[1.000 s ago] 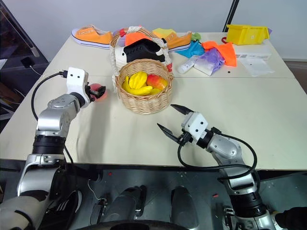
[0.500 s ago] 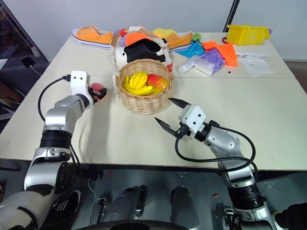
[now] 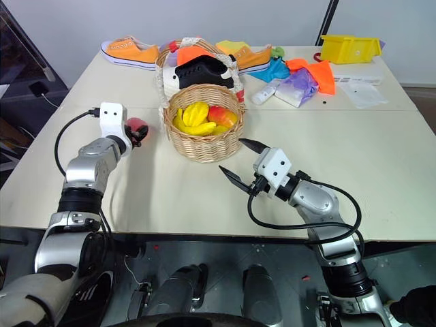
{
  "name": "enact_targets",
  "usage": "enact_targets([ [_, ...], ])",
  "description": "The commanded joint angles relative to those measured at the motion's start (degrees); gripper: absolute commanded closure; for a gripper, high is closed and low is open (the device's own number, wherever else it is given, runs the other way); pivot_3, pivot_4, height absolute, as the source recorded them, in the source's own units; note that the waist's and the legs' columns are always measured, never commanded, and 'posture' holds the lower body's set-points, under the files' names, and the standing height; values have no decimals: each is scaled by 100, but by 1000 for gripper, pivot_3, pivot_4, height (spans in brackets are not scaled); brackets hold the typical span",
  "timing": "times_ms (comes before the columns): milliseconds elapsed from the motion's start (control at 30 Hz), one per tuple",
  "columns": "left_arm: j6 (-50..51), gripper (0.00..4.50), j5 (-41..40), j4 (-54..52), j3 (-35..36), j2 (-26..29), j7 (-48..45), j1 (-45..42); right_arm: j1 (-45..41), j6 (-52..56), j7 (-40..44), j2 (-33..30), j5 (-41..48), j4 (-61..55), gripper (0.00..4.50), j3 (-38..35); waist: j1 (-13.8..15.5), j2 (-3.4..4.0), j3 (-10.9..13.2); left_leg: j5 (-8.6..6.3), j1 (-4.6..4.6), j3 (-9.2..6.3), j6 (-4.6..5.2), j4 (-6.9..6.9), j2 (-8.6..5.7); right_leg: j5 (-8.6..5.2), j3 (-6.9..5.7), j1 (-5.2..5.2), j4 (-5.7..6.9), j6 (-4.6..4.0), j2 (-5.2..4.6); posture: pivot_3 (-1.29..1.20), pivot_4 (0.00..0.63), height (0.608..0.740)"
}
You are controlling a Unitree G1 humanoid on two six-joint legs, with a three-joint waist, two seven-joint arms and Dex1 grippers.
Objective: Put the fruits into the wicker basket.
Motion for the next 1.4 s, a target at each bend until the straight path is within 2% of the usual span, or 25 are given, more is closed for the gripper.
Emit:
enact_targets([
  [33,572,2131,-489,-1672,315,263,-366,368,-1,-16,-123,68,218,-140,399,-239,1,0,0,0,-1,1,0,-1,1,0,2,-1,-1,0,0,0,150,740],
  [167,1505,2131,-1161,-3064,614,363,-554,757,36,-26,-151,71,367,-105,399,-385,28,-1,1,0,-2,0,0,0,1,0,3,0,-1,-1,-2,0,150,740],
  [300,2319,2131,-2363,-3959,965,387,-1087,550,180,-54,-20,36,531,-184,399,-381,34,-2,0,0,1,-2,0,3,0,0,0,8,-2,-1,-2,0,150,740],
  [433,2272,2131,-2410,-3736,608,26,-922,81,33,-39,-193,165,552,-113,399,-406,31,-3,0,1,3,-2,-2,5,0,0,-1,11,-2,-1,-1,0,150,740],
  [500,2143,2131,-2203,-3366,199,-350,-737,-243,-33,-63,-210,157,470,-106,399,-378,31,-3,0,1,5,0,-3,5,-1,0,0,14,-2,-1,-1,0,150,740],
  [600,1808,2131,-2139,-2887,174,-847,-509,-603,-32,-47,-255,145,403,-163,399,-339,34,-7,2,2,5,1,-3,6,-2,0,-1,16,-3,-1,-1,0,150,740],
  [733,1337,2131,-1832,-2449,-268,-984,-728,-764,39,15,-359,141,360,-303,399,-355,1,-7,2,3,3,3,-4,-1,0,0,1,4,-1,-1,4,0,150,740],
  [800,1182,1105,-1774,-2368,-352,-1031,-772,-790,52,50,-398,126,349,-338,399,-356,17,-7,2,3,3,3,-4,-2,1,0,1,4,-1,-1,5,0,150,740],
  [833,1045,807,-1666,-2339,-413,-1013,-775,-794,54,74,-414,118,343,-353,399,-355,20,-7,2,3,3,3,-4,-1,1,0,1,5,-2,-1,4,0,150,740],
  [867,1014,313,-1656,-2326,-397,-1028,-748,-799,52,98,-427,115,343,-365,399,-356,21,-7,2,3,2,3,-4,0,0,0,1,6,-2,-1,2,0,150,740],
  [900,1053,87,-1752,-2379,-315,-1055,-742,-789,50,131,-445,120,352,-384,399,-363,21,-7,2,3,2,4,-4,3,-1,0,2,8,-2,-1,2,0,150,740],
  [933,1057,87,-1849,-2487,-268,-1050,-811,-752,48,155,-464,125,354,-396,399,-370,21,-7,2,3,2,4,-3,4,-1,0,2,8,-2,-1,1,0,150,740],
  [1033,1097,87,-1935,-2843,-217,-930,-869,-576,18,288,-561,180,460,-411,399,-447,18,-7,2,3,2,2,-4,3,0,0,2,8,-2,-1,2,0,150,740],
  [1167,1246,87,-2260,-3782,-102,-420,-1308,105,-81,457,-763,187,555,-344,399,-679,-20,-3,1,3,4,7,-4,-3,3,0,9,2,-1,-2,3,0,150,740],
  [1267,946,87,-2098,-4589,-6,361,-1770,1223,-88,639,-950,272,658,-321,399,-810,-25,1,-2,3,5,8,-4,-5,7,0,14,-1,1,-3,8,0,150,740],
  [1300,887,87,-2180,-4739,197,524,-1886,1609,-82,657,-971,274,650,-325,399,-804,-10,1,-2,3,8,12,-4,-8,8,-1,20,0,1,-4,8,0,150,740],
  [1400,625,87,-2589,-4879,858,524,-1953,2266,-187,795,-1060,315,654,-260,399,-803,33,-1,0,2,6,10,-3,-8,8,-1,20,-1,0,-6,8,0,150,740],
])
